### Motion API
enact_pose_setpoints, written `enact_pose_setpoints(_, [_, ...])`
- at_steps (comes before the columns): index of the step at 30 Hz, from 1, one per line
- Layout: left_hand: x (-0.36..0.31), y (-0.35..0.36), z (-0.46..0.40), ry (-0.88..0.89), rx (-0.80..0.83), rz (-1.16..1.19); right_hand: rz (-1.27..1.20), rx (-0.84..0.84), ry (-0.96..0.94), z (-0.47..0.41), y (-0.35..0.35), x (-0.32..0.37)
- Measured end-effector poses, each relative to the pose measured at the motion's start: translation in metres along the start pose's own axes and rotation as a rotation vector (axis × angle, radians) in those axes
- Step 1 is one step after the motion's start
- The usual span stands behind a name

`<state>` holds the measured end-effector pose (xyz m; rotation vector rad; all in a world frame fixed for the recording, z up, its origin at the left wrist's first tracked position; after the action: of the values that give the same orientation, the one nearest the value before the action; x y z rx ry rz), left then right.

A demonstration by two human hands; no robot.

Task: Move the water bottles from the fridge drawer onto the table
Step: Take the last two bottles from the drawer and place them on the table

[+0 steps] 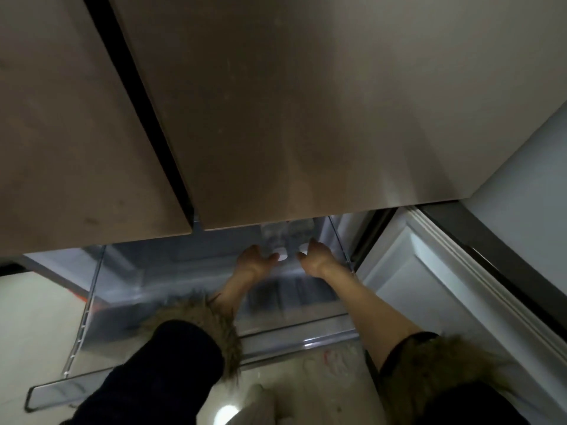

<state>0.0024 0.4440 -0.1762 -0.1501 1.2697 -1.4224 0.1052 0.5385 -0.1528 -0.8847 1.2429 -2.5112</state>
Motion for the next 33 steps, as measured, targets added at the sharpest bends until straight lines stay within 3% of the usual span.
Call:
enact_pose_setpoints(6, [0.007, 0.019, -0.018, -0.133, 0.035, 0.227, 0.050, -0.048, 0.041, -0.021, 0.004, 0.000])
enact_pose_setpoints(14, [0.009, 0.022, -0.028, -0.172, 0.060, 0.271, 0.056, -0.180, 0.111, -0.031, 0.003, -0.006])
enact_pose_setpoints(24, [0.040, -0.008, 0.015, -0.241, 0.063, 0.421, -0.044, -0.044, 0.152, -0.002, 0.011, -0.010])
enact_pose_setpoints(29, [0.047, -0.036, 0.047, -0.159, 0.002, 0.444, -0.162, -0.114, 0.156, 0.031, -0.003, -0.006])
enact_pose_setpoints(33, [0.064, -0.061, 0.074, -0.114, -0.178, 0.389, -0.148, -0.210, 0.095, 0.065, -0.010, 0.009])
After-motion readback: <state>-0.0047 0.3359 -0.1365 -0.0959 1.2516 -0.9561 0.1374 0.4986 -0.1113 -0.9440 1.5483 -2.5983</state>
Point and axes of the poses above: each hand's wrist, its own z-axis away from the middle knuckle, its own y-axis out of the palm, x = y × z, the point moved 8 cm from there along -z, towards the middle knuckle, and after that the axes turned 4 degrees about -x, right-handed, at the moved point
